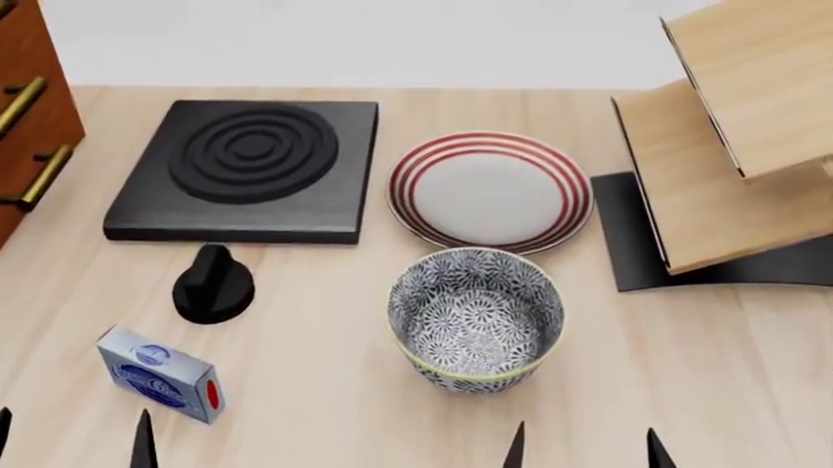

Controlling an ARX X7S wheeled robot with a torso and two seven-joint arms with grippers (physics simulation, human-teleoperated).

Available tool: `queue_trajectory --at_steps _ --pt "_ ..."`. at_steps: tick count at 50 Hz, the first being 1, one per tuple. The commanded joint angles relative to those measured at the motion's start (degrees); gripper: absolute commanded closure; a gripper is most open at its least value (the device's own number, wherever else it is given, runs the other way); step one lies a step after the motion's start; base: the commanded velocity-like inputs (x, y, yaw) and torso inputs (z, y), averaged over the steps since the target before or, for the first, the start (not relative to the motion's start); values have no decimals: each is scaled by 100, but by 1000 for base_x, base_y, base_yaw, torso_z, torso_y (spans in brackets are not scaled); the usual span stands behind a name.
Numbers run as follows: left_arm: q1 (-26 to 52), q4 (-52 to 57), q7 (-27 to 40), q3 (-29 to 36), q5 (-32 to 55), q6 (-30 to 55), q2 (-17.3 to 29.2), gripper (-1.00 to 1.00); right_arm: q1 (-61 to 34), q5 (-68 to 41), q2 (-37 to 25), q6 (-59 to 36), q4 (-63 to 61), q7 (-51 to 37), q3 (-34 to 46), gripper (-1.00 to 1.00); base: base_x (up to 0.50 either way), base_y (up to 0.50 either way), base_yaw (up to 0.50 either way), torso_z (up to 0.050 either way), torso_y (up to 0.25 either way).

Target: Pick up the cream cheese and put it in the bowl.

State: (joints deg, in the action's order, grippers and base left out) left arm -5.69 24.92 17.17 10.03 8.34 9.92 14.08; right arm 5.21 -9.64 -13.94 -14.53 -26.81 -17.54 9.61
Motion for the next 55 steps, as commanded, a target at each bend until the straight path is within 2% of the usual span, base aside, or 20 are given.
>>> queue_trajectory --at_steps 1,18,29,30,32,44,48,49,51,55 --pt "11 251 82 18 55 213 75 -100 -30 -25 -48 -85 -60 -55 60 -100 129 -43 0 0 0" --pt "-1 -91 116 68 38 -125 94 -100 -40 -72 -95 -38 4 -101 109 -100 133 -45 0 0 0" --pt "-42 -27 160 83 68 -134 134 -100 -45 -95 -119 -14 47 -123 136 -100 132 -47 0 0 0" --pt "9 222 199 69 114 162 165 -100 -41 -99 -124 -9 42 -123 138 -100 137 -51 0 0 0" --pt "-33 -54 174 101 52 -142 135 -100 -35 -100 -130 3 41 -126 143 -100 133 -51 0 0 0" --pt "-31 -32 213 92 111 -120 159 -100 -52 -122 -150 3 60 -159 157 -100 132 -50 0 0 0" --pt "-16 -30 227 103 116 -95 162 -100 -53 -142 -158 3 59 -162 160 -100 132 -46 0 0 0" --pt "44 312 274 73 203 294 208 -100 -55 -150 -161 6 64 -160 159 -100 129 -51 0 0 15" --pt "54 344 286 80 206 335 214 -100 -67 -165 -161 11 86 -162 152 -100 133 -53 0 0 0" --pt "-4 -26 244 119 135 -72 177 -100 -67 -163 -169 7 76 -172 171 -100 134 -52 0 0 0"
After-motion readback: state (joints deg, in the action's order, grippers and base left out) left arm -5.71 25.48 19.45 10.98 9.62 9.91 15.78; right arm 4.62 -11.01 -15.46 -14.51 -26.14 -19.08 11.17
